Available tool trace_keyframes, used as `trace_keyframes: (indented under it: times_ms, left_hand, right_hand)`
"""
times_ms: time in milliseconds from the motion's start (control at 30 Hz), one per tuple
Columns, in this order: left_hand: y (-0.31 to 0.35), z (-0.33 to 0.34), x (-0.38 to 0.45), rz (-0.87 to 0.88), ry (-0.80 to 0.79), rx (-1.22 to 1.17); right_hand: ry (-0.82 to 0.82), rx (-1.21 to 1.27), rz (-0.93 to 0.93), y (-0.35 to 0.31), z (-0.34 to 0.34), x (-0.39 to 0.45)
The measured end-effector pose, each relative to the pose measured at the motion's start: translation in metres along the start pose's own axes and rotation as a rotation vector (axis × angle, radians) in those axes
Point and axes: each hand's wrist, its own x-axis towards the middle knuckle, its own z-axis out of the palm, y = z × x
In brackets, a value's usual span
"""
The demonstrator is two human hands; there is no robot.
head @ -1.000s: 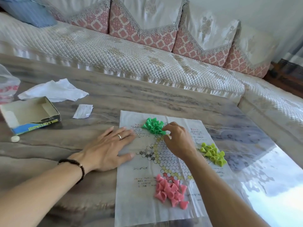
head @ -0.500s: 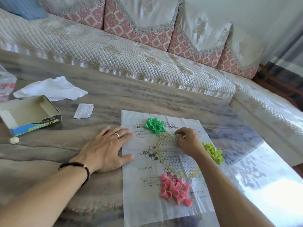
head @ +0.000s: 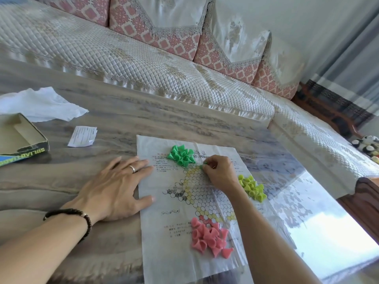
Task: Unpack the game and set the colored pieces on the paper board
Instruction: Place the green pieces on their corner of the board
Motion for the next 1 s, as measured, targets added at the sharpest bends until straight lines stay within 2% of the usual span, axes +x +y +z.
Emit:
trace_keyframes:
  times_ms: [333,433,500,700,867,1000]
  left_hand:
    - [0.001,-0.003,-0.001,0.005,-0.003,-0.009]
    - [0.0,-0.002,-0.001,0.003,0.001,-0.002]
    - [0.0,-0.002,0.0,0.001,0.002,-0.004]
    - [-0.001,-0.002,0.0,-0.003,0.002,-0.017]
    - [0.0,0.0,0.0,-0.007,-0.004,-0.013]
    - [0.001,-0.001,0.0,-0.005,-0.007,-0.019]
  right_hand:
    - [-0.025,0.038,0.028,0.01,-0.003,0.001]
    - [0.075,0.087,0.033,0.003,-0.009,0.001]
    - [0.13,0.016,-0.081,-0.006,-0.013,0.005]
    - [-0.056,-0.279,-0.341,-0.029,-0.007,0.02]
    - [-0.058,-0.295,-0.314,-0.031,0.006,0.026]
    - [-0.126,-0.363,-0.287,-0.035,0.004,0.03]
